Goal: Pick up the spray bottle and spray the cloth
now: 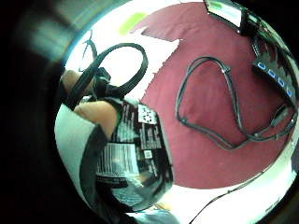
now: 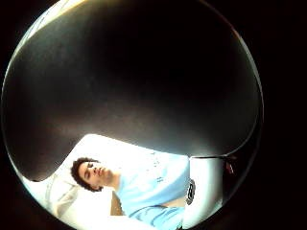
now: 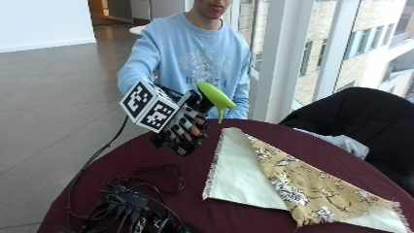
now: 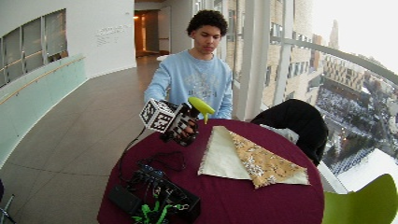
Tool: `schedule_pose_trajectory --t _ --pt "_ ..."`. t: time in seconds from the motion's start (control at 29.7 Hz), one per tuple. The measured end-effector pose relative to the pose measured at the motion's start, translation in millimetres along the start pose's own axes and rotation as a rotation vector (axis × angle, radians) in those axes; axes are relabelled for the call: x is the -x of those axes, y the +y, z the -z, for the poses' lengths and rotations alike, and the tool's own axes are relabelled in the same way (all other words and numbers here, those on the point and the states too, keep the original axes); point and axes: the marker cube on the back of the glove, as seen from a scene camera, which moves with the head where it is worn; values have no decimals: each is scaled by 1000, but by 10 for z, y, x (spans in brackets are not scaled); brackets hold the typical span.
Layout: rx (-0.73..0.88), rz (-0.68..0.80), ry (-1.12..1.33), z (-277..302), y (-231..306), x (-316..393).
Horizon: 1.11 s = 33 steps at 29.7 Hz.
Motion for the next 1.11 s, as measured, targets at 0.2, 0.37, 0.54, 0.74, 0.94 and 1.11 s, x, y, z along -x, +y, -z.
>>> schedule_pose_trajectory --t 0.2,0.37,0.54,0.74,0.94,1.11 --pt "73 -82 95 34 -214 194" --pt "140 -150 146 16 -333 288" --pt "192 -207 216 -54 -428 317" --pt "218 -229 239 -118 -481 354" --pt "218 -238 250 -135 -515 353" --pt "214 -250 252 -117 -524 347"
